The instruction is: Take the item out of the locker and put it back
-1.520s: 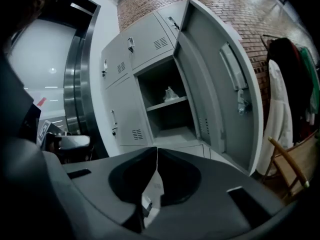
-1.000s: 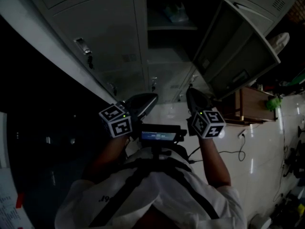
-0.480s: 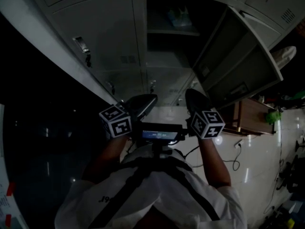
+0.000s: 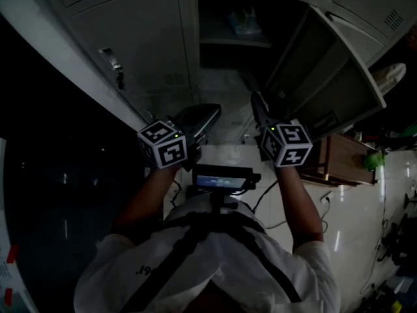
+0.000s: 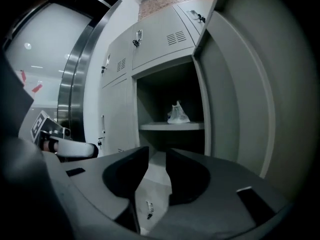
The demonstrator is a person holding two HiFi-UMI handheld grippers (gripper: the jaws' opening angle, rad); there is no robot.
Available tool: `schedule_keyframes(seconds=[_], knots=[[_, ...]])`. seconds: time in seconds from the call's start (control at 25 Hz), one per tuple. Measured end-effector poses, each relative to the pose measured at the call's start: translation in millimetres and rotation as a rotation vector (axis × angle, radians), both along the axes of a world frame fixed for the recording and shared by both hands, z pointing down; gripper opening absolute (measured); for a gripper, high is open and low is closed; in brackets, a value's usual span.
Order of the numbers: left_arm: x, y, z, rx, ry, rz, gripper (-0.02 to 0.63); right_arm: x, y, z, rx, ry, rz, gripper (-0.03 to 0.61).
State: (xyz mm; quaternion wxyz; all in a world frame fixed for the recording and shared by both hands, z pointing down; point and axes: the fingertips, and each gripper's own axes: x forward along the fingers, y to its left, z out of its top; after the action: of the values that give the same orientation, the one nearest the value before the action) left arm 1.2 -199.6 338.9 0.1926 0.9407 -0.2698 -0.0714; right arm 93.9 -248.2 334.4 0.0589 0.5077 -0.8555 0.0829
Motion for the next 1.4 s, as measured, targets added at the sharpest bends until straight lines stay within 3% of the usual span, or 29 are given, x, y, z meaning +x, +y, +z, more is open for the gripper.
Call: schedule_keyframes(seconds=[0.56,0.68,0.8,1.4], knots=[[0,-58,-41,0.093,-0.032,-0.057,0.003,-17,-104,-71,0.154,0.102,0.091,0.202],[0,-68,-47,0.102,-0.037,-0.058,0.074,-20,-127,-81,0.164,0.123,0.107,0.215],[1,-76,-50,0.110,-0.041,-0.052,0.075,-23,-151,-95,0.188,0.146,0.120,0.223],[-2,-110,-58,0.108,-0.031,-0.042,0.075,-47,-238,-98,0.106,0.289,0.158,0.250]])
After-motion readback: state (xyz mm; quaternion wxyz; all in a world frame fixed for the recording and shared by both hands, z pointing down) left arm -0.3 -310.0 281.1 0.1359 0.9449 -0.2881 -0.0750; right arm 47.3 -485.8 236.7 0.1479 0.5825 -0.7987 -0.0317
